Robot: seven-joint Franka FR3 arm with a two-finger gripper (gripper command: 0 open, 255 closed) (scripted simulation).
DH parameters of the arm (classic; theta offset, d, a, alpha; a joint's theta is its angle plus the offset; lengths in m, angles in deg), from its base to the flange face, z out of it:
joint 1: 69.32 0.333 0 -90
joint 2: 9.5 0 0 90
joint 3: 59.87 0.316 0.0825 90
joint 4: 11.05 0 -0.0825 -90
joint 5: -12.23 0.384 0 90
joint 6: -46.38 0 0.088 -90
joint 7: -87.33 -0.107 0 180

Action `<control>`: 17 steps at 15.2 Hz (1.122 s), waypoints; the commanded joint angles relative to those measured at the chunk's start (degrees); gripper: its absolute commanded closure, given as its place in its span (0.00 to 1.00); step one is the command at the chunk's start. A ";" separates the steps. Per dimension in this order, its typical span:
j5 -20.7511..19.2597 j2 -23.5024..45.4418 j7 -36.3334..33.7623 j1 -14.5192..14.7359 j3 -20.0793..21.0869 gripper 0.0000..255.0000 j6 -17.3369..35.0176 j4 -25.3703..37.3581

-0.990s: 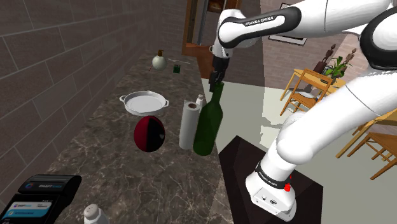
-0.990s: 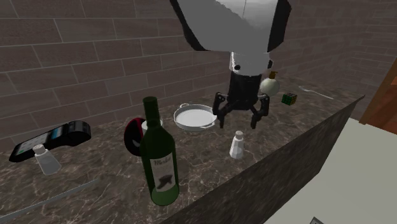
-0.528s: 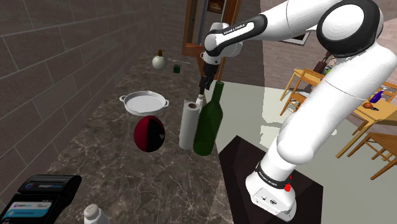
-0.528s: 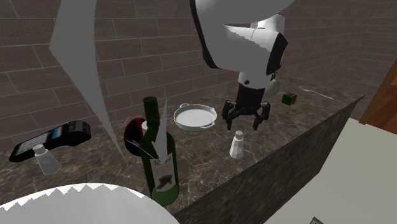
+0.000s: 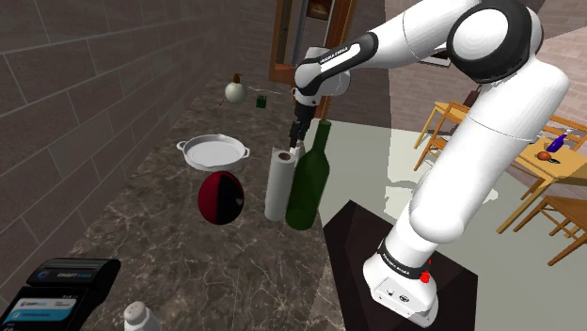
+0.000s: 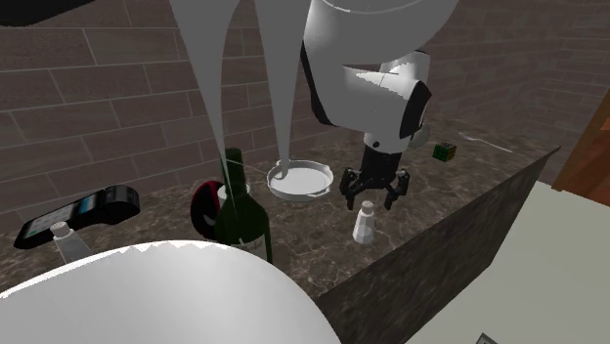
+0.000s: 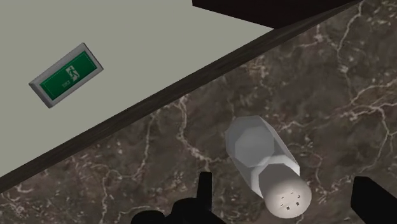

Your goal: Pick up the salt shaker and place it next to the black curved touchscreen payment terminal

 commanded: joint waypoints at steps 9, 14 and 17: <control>0.31 0.63 0.25 0.03 0.00 1.00 1.20 -0.58; 0.30 0.61 0.24 0.03 0.00 1.00 1.20 -0.60; 0.31 0.64 0.26 0.02 -0.01 1.00 1.21 -0.59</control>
